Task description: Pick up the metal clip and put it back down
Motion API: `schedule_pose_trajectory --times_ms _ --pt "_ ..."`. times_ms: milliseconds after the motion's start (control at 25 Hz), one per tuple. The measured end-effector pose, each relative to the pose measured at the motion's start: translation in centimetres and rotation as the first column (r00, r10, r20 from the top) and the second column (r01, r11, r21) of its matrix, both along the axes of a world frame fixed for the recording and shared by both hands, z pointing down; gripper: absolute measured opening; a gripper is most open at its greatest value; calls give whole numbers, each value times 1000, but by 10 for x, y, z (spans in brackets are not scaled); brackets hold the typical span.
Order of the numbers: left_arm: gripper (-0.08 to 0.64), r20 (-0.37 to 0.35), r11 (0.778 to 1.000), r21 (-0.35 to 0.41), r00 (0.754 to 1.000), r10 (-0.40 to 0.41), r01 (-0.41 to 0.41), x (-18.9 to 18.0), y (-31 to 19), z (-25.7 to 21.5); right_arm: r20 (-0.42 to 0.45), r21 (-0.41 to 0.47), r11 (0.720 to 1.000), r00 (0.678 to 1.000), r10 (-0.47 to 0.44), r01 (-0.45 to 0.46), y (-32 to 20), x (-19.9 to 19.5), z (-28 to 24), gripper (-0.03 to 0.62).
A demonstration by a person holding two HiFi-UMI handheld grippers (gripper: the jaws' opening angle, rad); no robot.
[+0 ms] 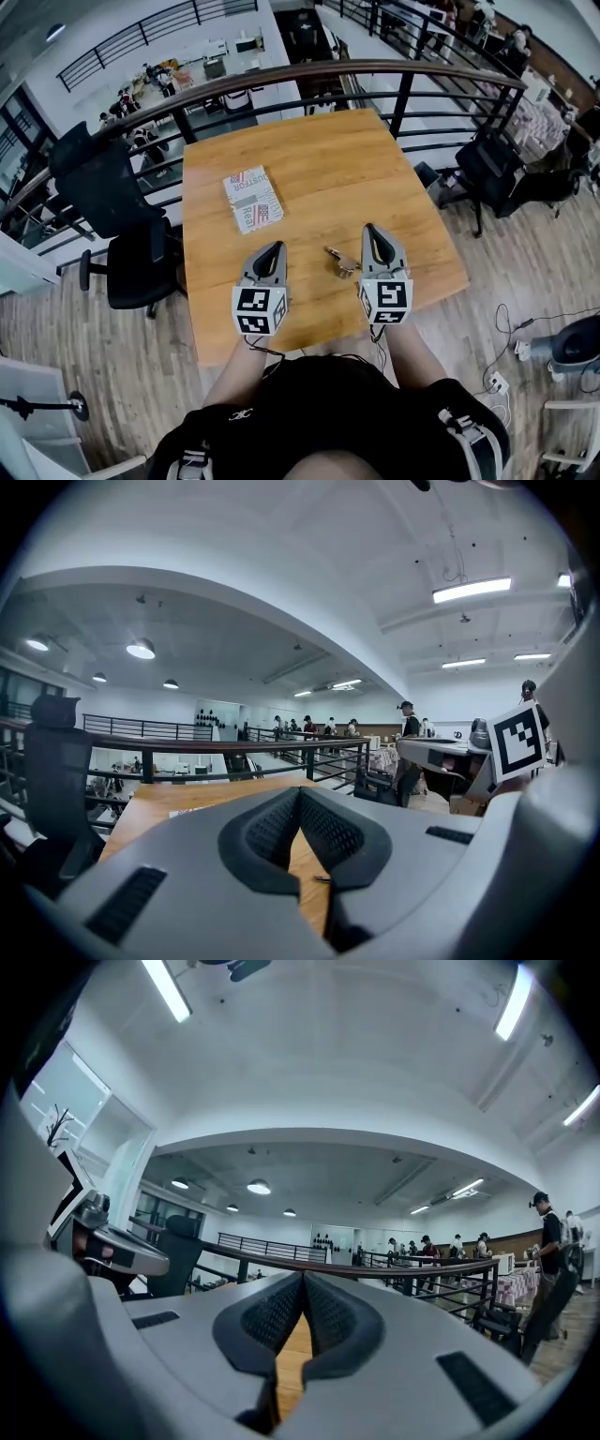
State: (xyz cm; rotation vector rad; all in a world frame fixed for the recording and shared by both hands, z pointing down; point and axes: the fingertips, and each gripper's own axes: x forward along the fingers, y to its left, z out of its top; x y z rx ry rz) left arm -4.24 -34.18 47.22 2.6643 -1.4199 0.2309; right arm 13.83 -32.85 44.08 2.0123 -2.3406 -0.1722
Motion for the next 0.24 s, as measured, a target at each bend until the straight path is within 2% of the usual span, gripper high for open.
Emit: schedule_pose_trajectory --times_ms 240 --pt "12 -4 1000 0 1000 16 -16 -7 -6 0 -1 3 1000 1000 -1 1 -6 -13 0 14"
